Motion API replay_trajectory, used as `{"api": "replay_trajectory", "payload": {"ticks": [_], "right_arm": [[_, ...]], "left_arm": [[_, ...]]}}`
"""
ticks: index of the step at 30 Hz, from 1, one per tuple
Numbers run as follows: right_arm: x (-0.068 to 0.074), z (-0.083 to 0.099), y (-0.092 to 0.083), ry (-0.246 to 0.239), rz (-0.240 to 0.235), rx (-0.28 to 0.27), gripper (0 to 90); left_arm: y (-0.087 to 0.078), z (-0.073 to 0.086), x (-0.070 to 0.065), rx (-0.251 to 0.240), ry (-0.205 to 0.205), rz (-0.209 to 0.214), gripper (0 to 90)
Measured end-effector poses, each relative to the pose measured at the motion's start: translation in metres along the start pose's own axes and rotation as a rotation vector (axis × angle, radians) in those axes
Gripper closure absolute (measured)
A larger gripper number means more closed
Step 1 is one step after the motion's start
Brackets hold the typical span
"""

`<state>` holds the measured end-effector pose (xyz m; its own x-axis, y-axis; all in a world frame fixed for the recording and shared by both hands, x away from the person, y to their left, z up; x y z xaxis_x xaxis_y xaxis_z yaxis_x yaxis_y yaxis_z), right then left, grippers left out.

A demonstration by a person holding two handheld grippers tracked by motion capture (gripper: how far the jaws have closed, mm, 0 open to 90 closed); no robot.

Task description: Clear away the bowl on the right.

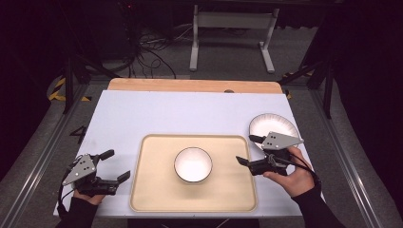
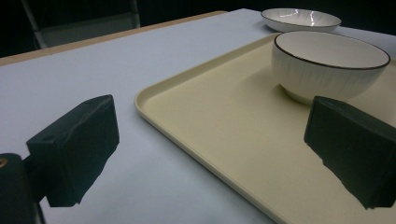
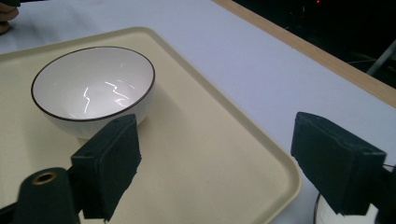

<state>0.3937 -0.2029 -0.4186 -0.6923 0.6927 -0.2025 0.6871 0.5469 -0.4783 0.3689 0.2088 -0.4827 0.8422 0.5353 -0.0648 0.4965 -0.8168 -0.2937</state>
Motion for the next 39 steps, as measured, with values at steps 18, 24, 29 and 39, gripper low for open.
{"api": "replay_trajectory", "payload": {"ticks": [18, 24, 29, 39], "right_arm": [[-0.012, 0.029, -0.021, 0.068, 0.097, -0.178, 13.9], [-0.012, 0.043, -0.021, 0.067, 0.156, -0.218, 13.4], [-0.012, 0.055, -0.022, 0.067, 0.171, -0.215, 13.2], [-0.016, 0.077, -0.021, 0.083, 0.17, -0.196, 13.2]], "left_arm": [[0.0, 0.0, -0.001, -0.001, -0.001, 0.007, 4.0], [0.0, -0.001, -0.001, -0.007, -0.001, 0.006, 4.0], [0.0, -0.001, -0.001, -0.015, -0.004, 0.011, 3.9], [-0.001, -0.001, -0.001, -0.014, 0.001, 0.019, 3.8]]}}
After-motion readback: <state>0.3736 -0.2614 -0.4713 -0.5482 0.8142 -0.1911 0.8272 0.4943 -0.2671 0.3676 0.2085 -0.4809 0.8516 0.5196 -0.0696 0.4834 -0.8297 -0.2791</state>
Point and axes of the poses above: each handheld gripper's, and its own axes: y roughly forward along the jaws, z roughly out of its underside, x roughly to its left, the point moved 9 cm from there along y, roughly forward along the jaws, and after that the axes turned 9 degrees about z, right-handed, at the moved point
